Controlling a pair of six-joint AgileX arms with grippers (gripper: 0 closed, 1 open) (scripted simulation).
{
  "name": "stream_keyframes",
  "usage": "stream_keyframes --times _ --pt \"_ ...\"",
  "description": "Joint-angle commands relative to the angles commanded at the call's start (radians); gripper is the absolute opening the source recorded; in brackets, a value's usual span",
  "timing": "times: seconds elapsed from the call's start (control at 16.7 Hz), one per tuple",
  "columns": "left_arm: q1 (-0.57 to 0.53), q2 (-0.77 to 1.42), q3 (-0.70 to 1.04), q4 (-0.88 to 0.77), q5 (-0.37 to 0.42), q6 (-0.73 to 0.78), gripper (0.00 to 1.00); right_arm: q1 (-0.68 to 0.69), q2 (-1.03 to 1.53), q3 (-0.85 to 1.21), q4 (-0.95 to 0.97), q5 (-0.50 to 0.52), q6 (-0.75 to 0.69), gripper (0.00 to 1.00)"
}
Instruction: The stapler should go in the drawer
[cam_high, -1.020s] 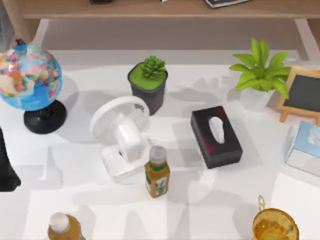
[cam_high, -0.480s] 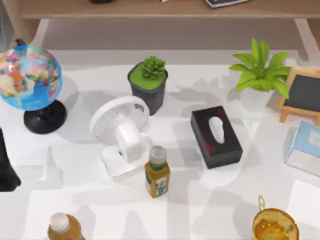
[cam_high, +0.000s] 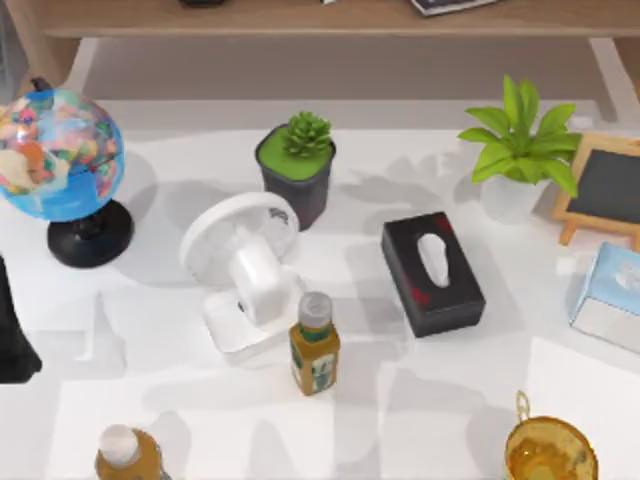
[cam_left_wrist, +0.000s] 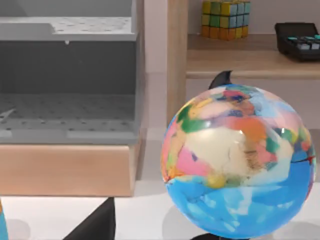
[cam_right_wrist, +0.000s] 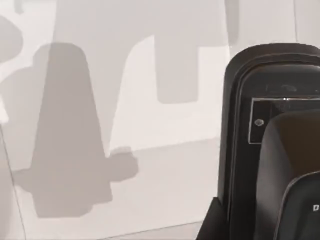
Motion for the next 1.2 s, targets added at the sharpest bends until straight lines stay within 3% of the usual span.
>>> stream_keyframes --times 1.02,1.2 --pt "0.0 0.0 0.0 0.0 0.0 0.0 1.0 0.02 0.166 -0.139 0.055 -0.035 -0.104 0.0" --pt "0.0 0.0 0.0 0.0 0.0 0.0 1.0 0.02 0.166 -0.139 0.055 -0.035 -0.104 0.23"
